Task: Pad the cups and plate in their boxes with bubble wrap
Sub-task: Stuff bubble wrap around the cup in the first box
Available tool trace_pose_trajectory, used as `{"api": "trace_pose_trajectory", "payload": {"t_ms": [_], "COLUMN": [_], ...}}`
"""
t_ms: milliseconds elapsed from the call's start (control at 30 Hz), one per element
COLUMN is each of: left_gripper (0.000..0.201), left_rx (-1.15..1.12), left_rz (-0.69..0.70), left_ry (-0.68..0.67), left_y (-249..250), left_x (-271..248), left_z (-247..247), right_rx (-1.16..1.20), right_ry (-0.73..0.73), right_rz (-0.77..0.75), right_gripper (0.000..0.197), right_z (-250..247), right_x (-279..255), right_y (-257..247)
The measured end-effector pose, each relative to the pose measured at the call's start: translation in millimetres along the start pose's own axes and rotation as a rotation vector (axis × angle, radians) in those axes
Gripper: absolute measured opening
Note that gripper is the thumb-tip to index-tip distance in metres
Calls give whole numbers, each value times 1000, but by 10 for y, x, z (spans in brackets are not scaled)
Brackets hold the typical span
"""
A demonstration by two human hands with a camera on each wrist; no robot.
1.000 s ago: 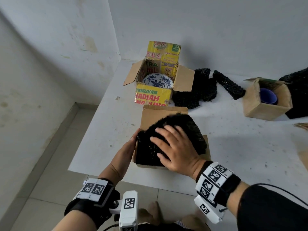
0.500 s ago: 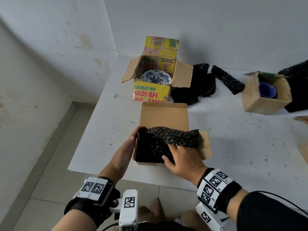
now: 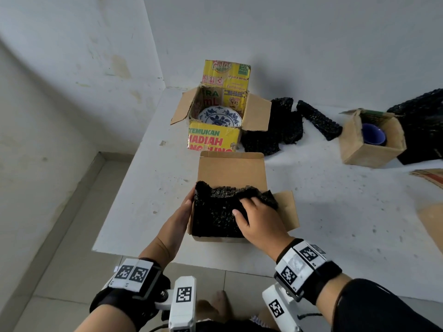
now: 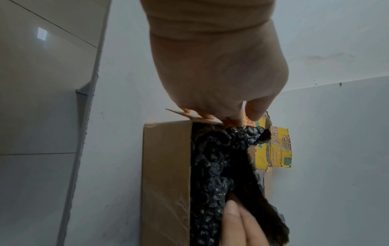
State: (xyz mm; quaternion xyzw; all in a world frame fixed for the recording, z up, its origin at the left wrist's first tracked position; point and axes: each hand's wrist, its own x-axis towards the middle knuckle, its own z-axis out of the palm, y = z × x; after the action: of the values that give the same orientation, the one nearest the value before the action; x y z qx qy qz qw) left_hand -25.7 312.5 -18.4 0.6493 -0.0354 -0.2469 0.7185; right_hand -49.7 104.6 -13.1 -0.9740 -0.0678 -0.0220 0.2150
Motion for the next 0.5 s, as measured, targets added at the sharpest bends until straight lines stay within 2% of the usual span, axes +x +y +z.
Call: {"api": "trace_pose_trajectory", "payload": {"t_ms": [100, 200, 300, 333, 433, 500], "left_gripper": [54, 53, 53, 53, 53, 51], "left_rx": [5, -4, -14, -12, 5, 22], "left_rz": [9, 1, -9, -8, -9, -9], "left_ry": [6, 8, 6, 9, 17, 34], "left_y": [11, 17, 14, 18, 53, 28], "left_x": [-11, -14, -14, -14, -31, -31], "left_z": [7, 3, -2, 6, 20, 4], "right_rx": [-100, -154, -146, -166, -283, -366], "right_ry": [178, 284, 228, 191, 113, 110], "right_rz": [-162, -301, -268, -243, -225, -237], "right_gripper": [31, 16, 54, 60, 45, 41], "right_z": [-45, -134, -159, -145, -37, 1], "right_x": [21, 33, 77, 86, 55, 17], "right_y": [16, 16, 40, 47, 95, 118]}}
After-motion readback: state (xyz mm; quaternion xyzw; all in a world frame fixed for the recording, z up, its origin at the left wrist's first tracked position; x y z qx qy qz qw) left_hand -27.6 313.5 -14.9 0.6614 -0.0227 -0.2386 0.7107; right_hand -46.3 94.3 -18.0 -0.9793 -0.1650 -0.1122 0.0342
